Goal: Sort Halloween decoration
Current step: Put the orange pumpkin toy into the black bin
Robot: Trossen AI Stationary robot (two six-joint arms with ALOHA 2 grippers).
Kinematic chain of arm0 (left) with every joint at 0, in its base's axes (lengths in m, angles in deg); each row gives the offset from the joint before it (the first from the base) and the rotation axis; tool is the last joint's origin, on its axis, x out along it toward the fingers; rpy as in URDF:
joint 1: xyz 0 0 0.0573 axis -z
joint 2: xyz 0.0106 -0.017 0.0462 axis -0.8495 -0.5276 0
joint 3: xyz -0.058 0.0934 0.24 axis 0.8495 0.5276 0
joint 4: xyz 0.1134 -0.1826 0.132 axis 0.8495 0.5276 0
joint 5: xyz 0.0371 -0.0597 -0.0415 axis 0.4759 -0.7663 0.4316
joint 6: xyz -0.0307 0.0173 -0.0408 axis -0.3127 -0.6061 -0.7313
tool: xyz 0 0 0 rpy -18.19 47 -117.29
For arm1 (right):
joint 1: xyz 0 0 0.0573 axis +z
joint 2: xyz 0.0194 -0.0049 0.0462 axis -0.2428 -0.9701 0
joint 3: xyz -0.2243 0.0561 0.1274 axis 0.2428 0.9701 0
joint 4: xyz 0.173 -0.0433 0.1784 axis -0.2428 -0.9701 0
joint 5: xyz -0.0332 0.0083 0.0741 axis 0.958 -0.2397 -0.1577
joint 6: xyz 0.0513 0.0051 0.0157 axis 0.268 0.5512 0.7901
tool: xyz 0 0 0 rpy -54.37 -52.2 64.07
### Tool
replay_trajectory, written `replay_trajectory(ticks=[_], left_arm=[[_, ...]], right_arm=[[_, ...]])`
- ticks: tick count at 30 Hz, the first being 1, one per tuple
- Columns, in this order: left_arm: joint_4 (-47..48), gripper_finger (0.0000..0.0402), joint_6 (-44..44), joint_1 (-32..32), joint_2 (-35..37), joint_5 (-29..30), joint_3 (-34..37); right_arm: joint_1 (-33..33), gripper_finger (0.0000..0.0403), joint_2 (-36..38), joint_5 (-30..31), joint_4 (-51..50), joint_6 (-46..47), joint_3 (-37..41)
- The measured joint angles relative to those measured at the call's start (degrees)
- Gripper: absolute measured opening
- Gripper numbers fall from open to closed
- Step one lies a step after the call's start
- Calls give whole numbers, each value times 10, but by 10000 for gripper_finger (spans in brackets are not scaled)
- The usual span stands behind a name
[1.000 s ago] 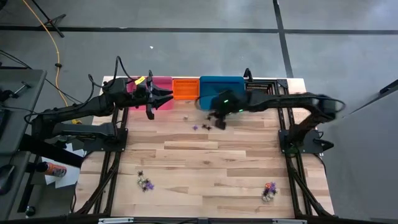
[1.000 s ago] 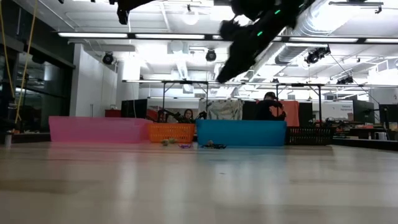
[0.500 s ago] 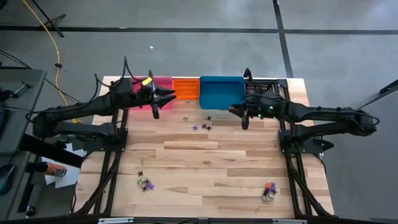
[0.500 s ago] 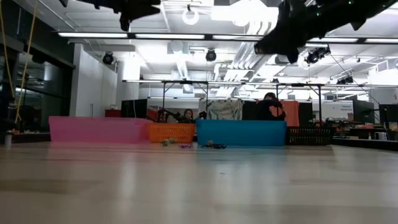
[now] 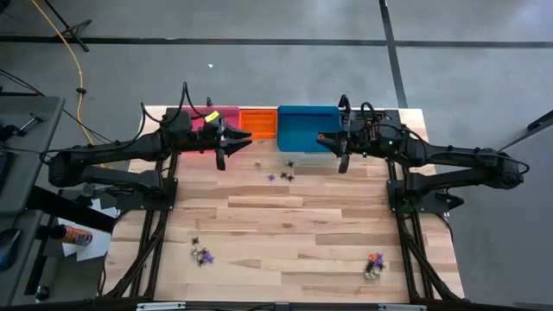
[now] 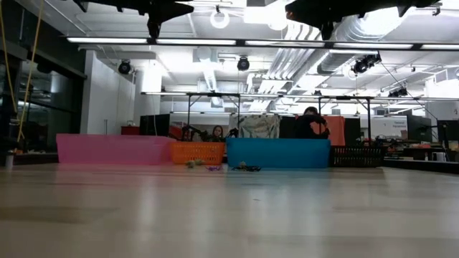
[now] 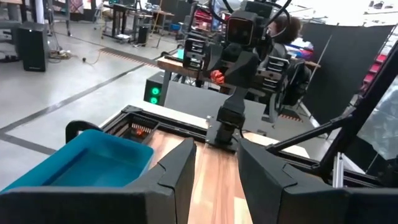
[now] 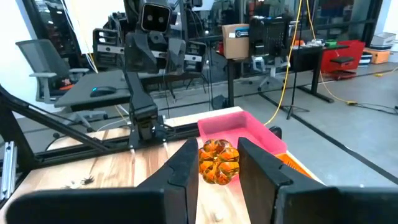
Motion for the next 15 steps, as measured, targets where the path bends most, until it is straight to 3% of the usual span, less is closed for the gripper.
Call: replay_trajectory(ticks=[5, 8, 11, 15], left_arm=[[1, 108, 0, 0, 0, 1, 0], [1, 108, 0, 0, 0, 2, 0], [1, 108, 0, 0, 0, 2, 0], [1, 108, 0, 0, 0, 2, 0]], right_arm=[[0, 83, 0, 6, -10, 2, 0], [-4, 83, 0, 97, -47, 14, -10], [-38, 83, -10, 206, -198, 16, -64], [-121, 83, -40, 257, -395, 37, -143]])
